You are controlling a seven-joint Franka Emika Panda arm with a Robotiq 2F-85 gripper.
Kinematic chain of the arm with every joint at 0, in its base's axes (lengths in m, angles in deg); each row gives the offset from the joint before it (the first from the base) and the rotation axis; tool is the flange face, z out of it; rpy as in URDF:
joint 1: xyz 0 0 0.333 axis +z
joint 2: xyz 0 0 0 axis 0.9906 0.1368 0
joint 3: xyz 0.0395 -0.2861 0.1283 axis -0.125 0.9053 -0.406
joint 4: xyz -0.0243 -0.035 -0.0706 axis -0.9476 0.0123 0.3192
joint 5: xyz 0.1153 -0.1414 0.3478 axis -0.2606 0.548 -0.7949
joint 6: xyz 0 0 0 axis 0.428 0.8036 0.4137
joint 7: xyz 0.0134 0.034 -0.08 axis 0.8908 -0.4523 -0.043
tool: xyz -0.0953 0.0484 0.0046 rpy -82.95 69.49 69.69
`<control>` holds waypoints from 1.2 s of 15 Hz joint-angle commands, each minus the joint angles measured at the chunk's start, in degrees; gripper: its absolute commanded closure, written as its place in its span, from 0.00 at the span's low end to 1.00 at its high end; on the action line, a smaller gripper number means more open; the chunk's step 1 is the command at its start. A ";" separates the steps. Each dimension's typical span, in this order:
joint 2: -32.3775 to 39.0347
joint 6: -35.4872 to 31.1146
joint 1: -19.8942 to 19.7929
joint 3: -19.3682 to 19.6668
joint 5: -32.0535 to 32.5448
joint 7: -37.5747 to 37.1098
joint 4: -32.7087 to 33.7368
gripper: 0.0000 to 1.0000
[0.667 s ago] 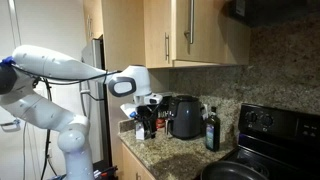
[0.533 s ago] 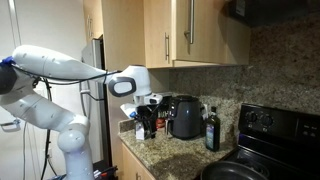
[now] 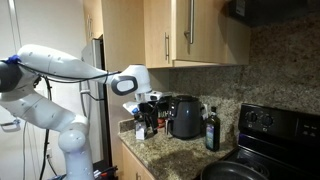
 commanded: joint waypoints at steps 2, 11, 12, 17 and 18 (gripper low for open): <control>3.45 -14.25 6.47 -12.71 0.31 -8.18 -3.81 0.00; 7.85 -23.96 8.67 -20.02 0.36 -15.61 -3.55 0.00; 8.98 -27.18 8.90 -20.31 0.18 -16.28 -3.67 0.00; 17.11 -48.93 5.01 -27.53 3.04 -21.70 -4.06 0.00; 18.11 -49.64 4.16 -28.86 2.84 -22.51 -4.09 0.00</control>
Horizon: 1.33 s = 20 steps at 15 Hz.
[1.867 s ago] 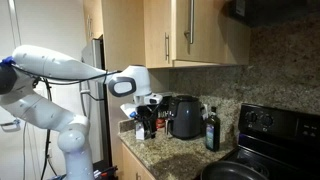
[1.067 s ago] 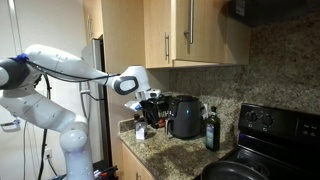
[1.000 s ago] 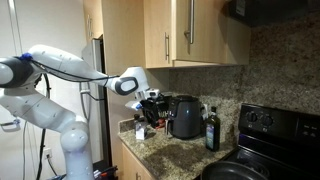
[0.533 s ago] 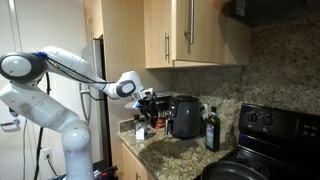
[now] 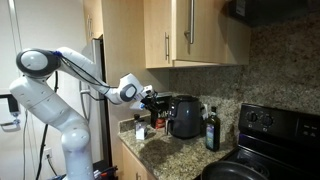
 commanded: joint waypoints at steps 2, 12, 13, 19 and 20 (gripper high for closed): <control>2.99 -3.60 -1.70 -2.83 -0.85 -0.77 0.02 0.00; 7.25 -11.25 -8.62 -13.18 3.22 -7.17 1.28 0.00; 8.32 -12.51 -10.01 -14.79 3.26 -8.17 1.78 0.00; 14.12 -15.86 -13.48 -17.40 3.77 -9.33 5.59 0.00; 14.99 -16.95 -13.78 -17.84 3.89 -9.52 6.19 0.00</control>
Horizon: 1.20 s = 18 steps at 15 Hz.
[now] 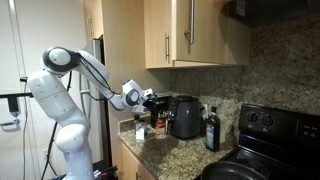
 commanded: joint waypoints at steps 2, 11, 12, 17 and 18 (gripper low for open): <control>7.41 -5.56 -3.41 -3.13 0.69 -1.28 4.93 0.00; 12.50 -1.77 -3.00 -3.89 0.20 -0.08 7.96 0.00; 13.40 -2.52 -2.89 -4.12 0.39 -0.02 8.06 0.00; 12.72 -2.95 -2.97 -4.51 0.00 -0.69 7.05 0.00; 12.34 -3.57 -4.93 -5.64 1.09 -1.42 7.44 0.00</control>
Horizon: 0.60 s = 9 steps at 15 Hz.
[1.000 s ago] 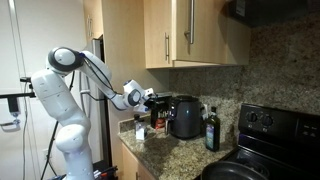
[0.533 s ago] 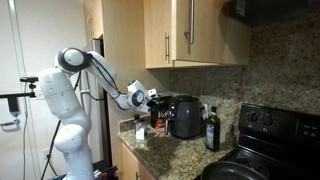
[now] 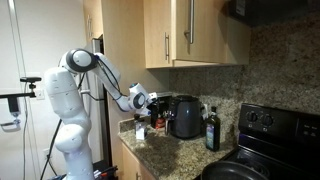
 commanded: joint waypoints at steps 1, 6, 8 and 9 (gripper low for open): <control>-0.78 -1.76 -3.98 -2.40 2.22 -1.38 0.52 0.00; -0.57 -1.72 -6.92 -4.65 2.17 -1.13 1.24 0.00; -0.52 -1.71 -7.47 -5.04 2.25 -1.16 1.31 0.00; -0.55 -1.71 -7.37 -5.04 2.25 -1.16 1.31 0.00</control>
